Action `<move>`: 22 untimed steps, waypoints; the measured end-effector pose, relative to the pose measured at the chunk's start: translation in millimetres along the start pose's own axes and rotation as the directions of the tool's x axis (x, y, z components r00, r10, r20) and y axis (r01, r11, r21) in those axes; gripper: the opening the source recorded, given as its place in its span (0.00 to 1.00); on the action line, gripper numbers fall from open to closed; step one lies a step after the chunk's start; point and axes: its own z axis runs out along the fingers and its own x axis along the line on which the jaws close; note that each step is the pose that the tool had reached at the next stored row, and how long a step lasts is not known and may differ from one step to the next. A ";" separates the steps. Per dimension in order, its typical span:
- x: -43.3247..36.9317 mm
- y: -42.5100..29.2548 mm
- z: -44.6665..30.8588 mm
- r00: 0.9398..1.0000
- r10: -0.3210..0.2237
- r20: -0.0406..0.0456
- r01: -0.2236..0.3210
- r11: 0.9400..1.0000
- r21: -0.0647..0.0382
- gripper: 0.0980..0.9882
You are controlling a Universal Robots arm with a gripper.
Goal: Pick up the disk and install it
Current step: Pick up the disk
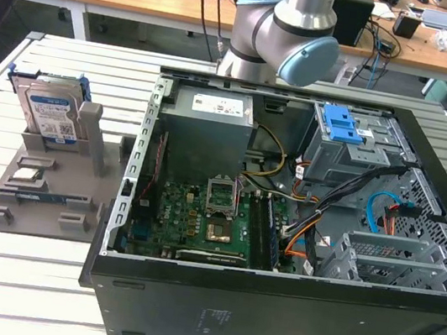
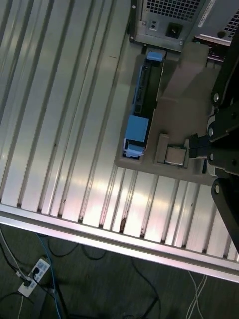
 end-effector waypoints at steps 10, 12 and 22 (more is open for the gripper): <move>0.0 0.0 0.0 0.993 -0.122 -0.001 0.122 0.993 -0.003 0.01; 0.0 0.0 0.0 0.991 -0.137 -0.002 0.137 0.991 -0.003 0.01; 0.0 0.0 0.0 0.977 -0.215 -0.002 0.215 0.977 -0.006 0.01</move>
